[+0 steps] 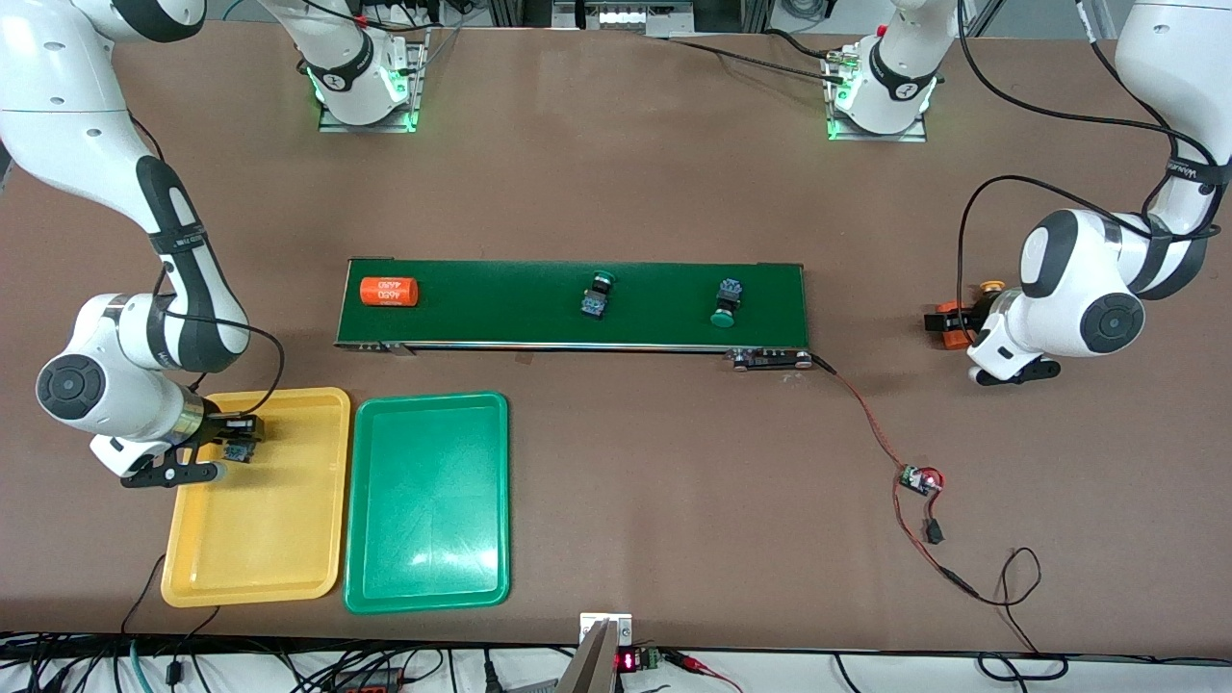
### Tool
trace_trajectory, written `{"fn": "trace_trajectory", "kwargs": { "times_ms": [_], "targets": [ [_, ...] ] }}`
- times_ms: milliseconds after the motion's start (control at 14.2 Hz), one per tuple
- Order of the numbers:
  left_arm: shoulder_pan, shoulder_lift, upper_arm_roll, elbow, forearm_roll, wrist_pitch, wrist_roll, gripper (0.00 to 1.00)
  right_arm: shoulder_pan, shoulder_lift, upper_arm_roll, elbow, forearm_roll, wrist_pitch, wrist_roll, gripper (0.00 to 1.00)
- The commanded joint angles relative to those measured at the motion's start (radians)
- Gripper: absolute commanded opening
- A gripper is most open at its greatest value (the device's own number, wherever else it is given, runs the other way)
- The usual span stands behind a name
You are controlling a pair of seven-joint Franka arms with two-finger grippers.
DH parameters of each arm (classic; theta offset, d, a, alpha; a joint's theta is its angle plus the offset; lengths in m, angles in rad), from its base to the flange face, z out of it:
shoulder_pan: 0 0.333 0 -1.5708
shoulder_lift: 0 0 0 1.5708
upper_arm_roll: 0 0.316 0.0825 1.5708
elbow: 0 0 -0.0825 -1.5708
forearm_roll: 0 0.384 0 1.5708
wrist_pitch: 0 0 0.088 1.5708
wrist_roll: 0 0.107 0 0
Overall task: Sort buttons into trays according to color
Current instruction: 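Raise the right gripper while the left gripper grasps the orange cylinder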
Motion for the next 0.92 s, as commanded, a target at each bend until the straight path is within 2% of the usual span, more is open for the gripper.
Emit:
{"fn": "trace_trajectory", "kwargs": {
  "times_ms": [0,141,423,494,635,706,776,847],
  "targets": [
    [0.01,0.02,-0.004,-0.004,0.072,0.033,0.035,1.0,0.0,0.001,0.007,0.025,-0.006,-0.01,-0.007,1.0],
    [0.036,0.04,-0.004,-0.006,0.07,0.065,0.078,1.0,0.008,-0.039,0.02,0.014,0.002,-0.063,0.012,1.0],
    [0.05,0.058,-0.004,-0.035,0.069,0.081,0.079,1.0,0.006,-0.187,0.143,0.003,0.003,-0.35,0.111,1.0],
    [0.053,0.06,-0.006,-0.047,0.069,0.087,0.081,1.0,0.005,-0.236,0.169,0.003,0.049,-0.438,0.114,1.0],
    [0.059,0.063,-0.006,-0.056,0.069,0.089,0.081,0.97,0.003,-0.331,0.169,-0.003,0.208,-0.587,0.117,1.0],
    [0.059,0.061,-0.006,-0.061,0.069,0.085,0.081,0.83,0.008,-0.379,0.169,-0.027,0.232,-0.631,0.14,1.0],
    [0.059,0.057,-0.006,-0.062,0.069,0.076,0.081,0.53,0.015,-0.426,0.172,-0.062,0.233,-0.643,0.169,1.0],
    [0.059,0.052,-0.007,-0.061,0.069,0.064,0.079,0.27,0.028,-0.477,0.183,-0.102,0.235,-0.643,0.198,1.0]
  ]
}}
